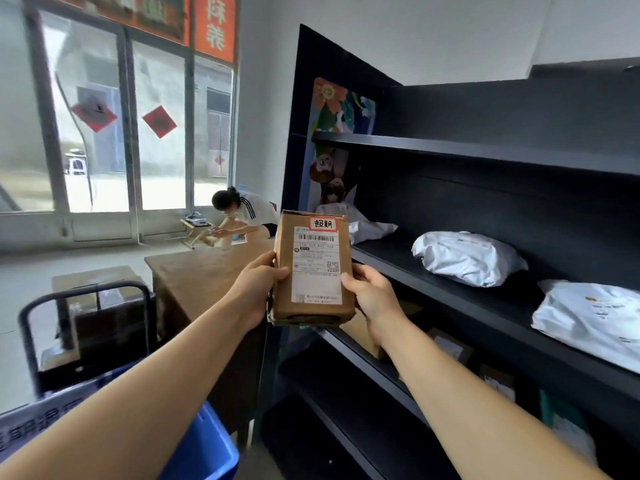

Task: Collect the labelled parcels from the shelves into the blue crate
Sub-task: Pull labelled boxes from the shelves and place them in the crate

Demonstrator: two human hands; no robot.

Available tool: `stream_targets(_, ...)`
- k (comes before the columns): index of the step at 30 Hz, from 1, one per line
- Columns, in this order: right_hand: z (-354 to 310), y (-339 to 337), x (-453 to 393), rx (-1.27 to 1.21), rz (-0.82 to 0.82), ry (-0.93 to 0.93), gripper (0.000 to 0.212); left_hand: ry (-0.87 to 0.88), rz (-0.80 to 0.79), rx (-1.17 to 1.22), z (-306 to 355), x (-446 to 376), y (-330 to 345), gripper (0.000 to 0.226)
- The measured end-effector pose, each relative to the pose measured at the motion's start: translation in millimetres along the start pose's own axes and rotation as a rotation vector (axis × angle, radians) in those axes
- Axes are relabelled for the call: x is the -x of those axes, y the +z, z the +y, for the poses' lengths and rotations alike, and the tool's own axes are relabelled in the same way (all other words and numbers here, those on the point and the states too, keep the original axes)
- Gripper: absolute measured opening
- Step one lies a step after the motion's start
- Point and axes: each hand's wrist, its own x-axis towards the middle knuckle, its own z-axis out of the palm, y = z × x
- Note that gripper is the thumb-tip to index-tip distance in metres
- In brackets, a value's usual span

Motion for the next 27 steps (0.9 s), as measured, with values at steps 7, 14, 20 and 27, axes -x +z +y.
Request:
stream_targets(7,18,53,-22,-0.016,-0.090,0.025,0.024,0.027,0.114,0.028,-6,-6,-52,0.035)
stream_targets(14,37,106,-52,-0.013,-0.252,0.055,0.018,0.021,0.307,0.073,-14,-18,-96,0.035)
stream_targets(20,55,152,-78,0.019,-0.410,0.089,0.022,0.007,0.464,0.085,-21,-31,-139,0.038)
stream_targets(27,82,206,-92,0.040,-0.586,0.153,0.024,-0.026,0.611,0.075,-38,-29,-188,0.033)
